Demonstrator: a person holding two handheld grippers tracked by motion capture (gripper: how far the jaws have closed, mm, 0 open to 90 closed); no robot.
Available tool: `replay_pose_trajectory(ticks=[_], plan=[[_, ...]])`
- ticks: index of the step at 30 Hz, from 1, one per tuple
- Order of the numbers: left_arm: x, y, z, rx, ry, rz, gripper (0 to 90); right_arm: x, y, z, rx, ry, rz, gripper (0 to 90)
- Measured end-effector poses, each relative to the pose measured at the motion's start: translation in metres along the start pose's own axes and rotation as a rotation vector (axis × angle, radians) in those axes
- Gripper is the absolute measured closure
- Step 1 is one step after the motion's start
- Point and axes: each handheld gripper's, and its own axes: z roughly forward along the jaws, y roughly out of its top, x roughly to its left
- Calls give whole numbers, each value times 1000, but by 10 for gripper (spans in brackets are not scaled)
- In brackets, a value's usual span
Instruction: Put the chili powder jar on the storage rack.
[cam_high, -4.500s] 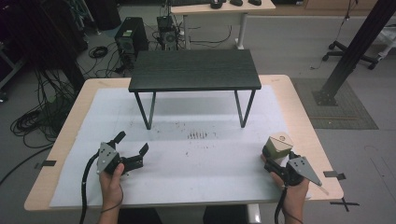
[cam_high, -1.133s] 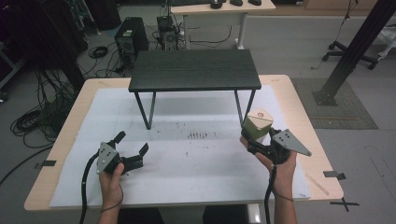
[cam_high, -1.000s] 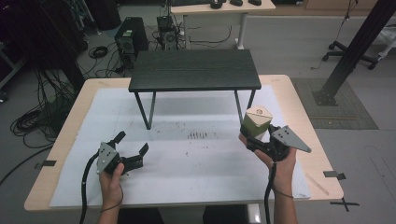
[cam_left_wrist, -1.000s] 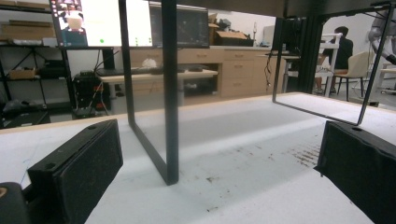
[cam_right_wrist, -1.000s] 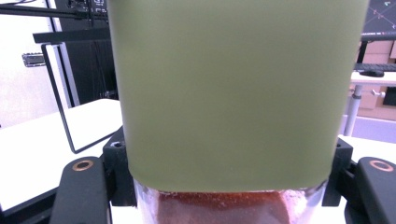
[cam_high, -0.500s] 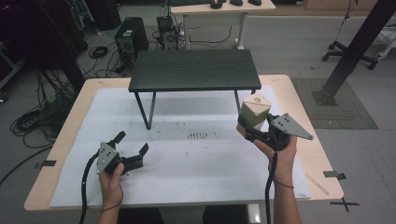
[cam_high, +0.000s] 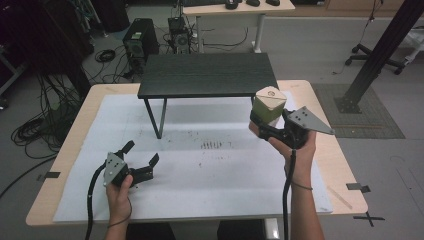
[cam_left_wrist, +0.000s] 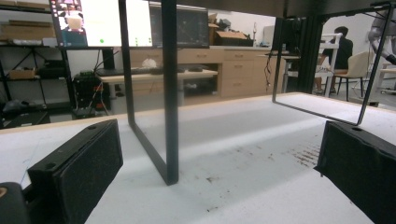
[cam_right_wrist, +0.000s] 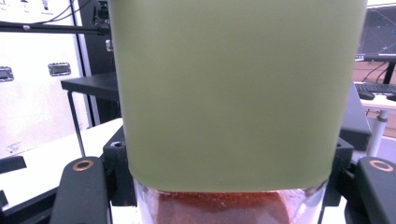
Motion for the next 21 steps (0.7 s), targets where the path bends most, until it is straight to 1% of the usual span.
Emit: replay_pose_trajectory(ticks=[4, 11, 17, 21], plan=[[0, 0, 0, 0, 0, 0, 4, 0, 10, 6, -7, 10, 1, 299], [0, 0, 0, 0, 0, 0, 4, -6, 26, 16, -12, 17, 10, 299], [0, 0, 0, 0, 0, 1, 4, -9, 38, 24, -7, 16, -2, 299], [0, 0, 0, 0, 0, 0, 5, -11, 45, 29, -14, 13, 6, 299]])
